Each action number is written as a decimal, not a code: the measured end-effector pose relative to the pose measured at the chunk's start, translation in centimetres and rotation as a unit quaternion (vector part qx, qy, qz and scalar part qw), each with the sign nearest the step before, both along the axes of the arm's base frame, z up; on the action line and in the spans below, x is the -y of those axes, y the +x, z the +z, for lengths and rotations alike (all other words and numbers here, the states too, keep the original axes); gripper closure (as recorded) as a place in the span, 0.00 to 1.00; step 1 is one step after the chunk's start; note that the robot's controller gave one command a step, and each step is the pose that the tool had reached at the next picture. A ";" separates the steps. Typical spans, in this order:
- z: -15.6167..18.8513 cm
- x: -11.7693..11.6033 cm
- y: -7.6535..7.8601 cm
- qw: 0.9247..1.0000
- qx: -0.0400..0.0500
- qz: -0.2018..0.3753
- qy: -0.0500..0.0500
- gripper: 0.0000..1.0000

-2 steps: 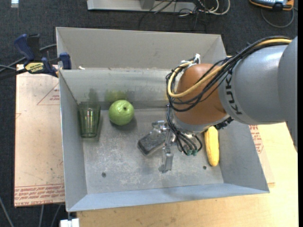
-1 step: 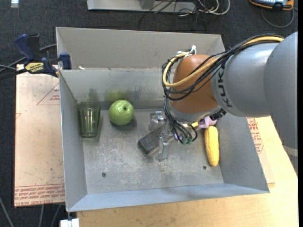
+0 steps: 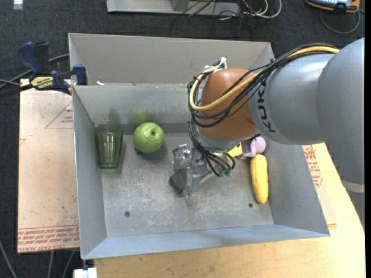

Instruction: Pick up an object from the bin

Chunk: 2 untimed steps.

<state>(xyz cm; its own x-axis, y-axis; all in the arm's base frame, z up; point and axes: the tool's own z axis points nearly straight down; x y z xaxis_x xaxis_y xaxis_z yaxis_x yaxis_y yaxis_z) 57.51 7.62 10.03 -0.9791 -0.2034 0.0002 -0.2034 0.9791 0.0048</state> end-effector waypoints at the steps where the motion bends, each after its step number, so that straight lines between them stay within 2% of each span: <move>1: 0.0 0.0 0.0 1.000 0.000 0.000 0.000 1.00; 2: 12.1 -1.5 0.1 1.000 0.002 0.017 0.001 1.00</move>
Offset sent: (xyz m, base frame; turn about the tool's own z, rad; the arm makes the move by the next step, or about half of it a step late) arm 0.0005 0.0142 0.1208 -0.0359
